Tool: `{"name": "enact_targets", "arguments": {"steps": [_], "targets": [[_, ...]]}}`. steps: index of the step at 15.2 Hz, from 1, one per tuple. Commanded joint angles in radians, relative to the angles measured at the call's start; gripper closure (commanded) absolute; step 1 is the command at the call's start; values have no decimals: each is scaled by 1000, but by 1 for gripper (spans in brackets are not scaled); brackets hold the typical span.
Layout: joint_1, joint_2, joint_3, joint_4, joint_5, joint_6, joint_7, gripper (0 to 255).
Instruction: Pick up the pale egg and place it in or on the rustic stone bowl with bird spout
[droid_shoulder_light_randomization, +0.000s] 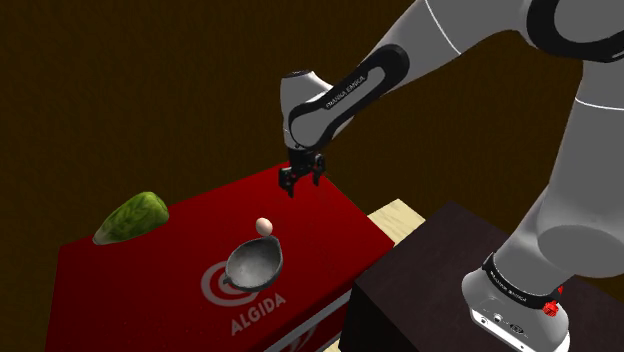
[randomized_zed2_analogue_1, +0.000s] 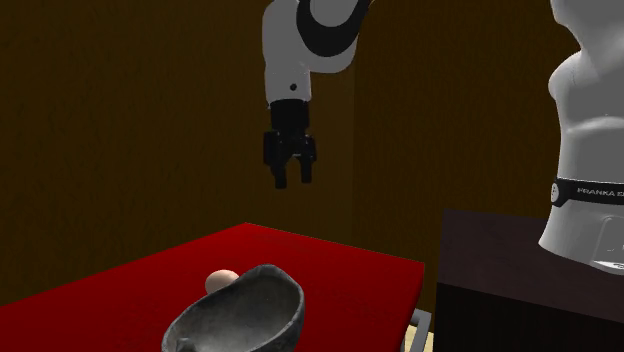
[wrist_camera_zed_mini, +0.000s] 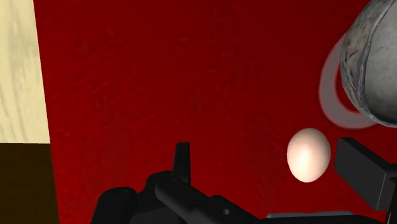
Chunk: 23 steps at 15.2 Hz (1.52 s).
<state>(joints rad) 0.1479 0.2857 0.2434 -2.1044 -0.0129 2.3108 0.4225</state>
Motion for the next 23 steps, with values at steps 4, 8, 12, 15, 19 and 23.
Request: {"name": "enact_targets", "arguments": {"steps": [4,8,12,15,19,23], "targets": [[44,207,-7,179,-35,15,42,0],[83,366,-15,338,-53,7,66,0],[124,531,-22,526,-63,-23,80,0],[149,630,-25,650,-67,-51,85,0],[155,666,-30,657,-71,-21,87,0],[161,701,-34,666,-74,5,89,0]]}}
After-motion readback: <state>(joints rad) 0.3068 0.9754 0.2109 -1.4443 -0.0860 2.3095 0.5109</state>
